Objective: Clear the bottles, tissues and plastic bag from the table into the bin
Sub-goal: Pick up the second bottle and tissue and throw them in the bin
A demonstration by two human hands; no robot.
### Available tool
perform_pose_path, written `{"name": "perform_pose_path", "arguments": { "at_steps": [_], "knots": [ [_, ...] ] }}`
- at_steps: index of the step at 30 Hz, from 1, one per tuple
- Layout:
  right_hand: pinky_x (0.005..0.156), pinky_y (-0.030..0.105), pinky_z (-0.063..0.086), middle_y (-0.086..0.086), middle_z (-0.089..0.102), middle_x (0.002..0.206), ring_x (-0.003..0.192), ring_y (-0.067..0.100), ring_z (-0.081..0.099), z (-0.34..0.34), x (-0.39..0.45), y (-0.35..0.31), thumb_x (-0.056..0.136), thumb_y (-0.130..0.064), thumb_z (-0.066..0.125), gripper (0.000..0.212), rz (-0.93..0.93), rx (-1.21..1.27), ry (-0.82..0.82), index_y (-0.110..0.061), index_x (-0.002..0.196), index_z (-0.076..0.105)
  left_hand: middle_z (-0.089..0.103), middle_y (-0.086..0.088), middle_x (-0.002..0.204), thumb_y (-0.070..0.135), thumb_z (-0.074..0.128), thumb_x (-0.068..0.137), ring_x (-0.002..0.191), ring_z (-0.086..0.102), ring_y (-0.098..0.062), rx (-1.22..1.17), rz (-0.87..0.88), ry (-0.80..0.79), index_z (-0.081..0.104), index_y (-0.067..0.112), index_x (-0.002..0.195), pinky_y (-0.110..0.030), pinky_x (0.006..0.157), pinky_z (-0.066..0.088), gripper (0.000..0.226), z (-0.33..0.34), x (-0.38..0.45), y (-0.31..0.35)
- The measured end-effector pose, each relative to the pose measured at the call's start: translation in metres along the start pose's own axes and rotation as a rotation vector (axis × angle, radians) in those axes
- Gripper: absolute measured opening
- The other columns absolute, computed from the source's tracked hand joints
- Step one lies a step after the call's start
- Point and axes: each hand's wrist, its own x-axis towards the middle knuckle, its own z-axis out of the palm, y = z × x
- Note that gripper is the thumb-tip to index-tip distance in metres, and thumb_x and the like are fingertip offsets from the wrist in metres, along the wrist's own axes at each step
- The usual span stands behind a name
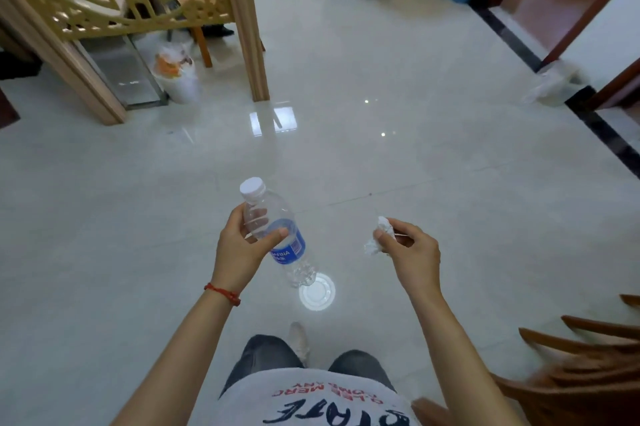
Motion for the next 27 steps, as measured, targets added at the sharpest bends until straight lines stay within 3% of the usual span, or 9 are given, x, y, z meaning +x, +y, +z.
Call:
{"name": "perform_pose_path", "arguments": {
  "at_steps": [7, 12, 19, 27],
  "knots": [
    [0.084, 0.04, 0.055, 0.0, 0.07, 0.097, 0.088, 0.015, 0.066, 0.023, 0.07, -0.03, 0.075, -0.019, 0.072, 0.017, 0.034, 0.022, 0.076, -0.03, 0.087, 0.068, 0.059, 0.013, 0.102, 0.008, 0.074, 0.07, 0.093, 0.059, -0.003, 0.002, -0.002, -0.089, 0.05, 0.024, 0.109, -0.005, 0.061, 0.049, 0.048, 0.026, 0.103, 0.017],
    [0.086, 0.043, 0.055, 0.003, 0.07, 0.098, 0.089, 0.017, 0.066, 0.03, 0.137, -0.044, 0.074, -0.019, 0.073, 0.02, 0.056, 0.038, 0.116, -0.025, 0.093, 0.069, 0.06, 0.013, 0.102, 0.009, 0.075, 0.069, 0.094, 0.059, -0.002, 0.022, -0.002, -0.137, 0.051, 0.022, 0.111, -0.007, 0.062, 0.05, 0.05, 0.061, 0.172, 0.023],
    [0.084, 0.041, 0.056, 0.0, 0.07, 0.096, 0.086, 0.015, 0.066, 0.024, 0.238, -0.072, 0.074, -0.018, 0.073, 0.02, 0.057, 0.069, 0.178, -0.034, 0.085, 0.066, 0.06, 0.014, 0.103, 0.012, 0.077, 0.068, 0.093, 0.06, 0.0, 0.052, 0.016, -0.238, 0.051, 0.028, 0.109, -0.006, 0.063, 0.049, 0.051, 0.129, 0.271, 0.049],
    [0.085, 0.042, 0.055, 0.002, 0.069, 0.099, 0.087, 0.017, 0.066, 0.006, 0.313, -0.088, 0.074, -0.017, 0.074, 0.021, 0.11, 0.117, 0.329, -0.023, 0.094, 0.069, 0.059, 0.006, 0.108, 0.013, 0.077, 0.069, 0.097, 0.059, -0.009, 0.111, 0.053, -0.429, 0.049, 0.024, 0.115, -0.015, 0.073, 0.05, 0.055, 0.21, 0.355, 0.08]
  ]
}}
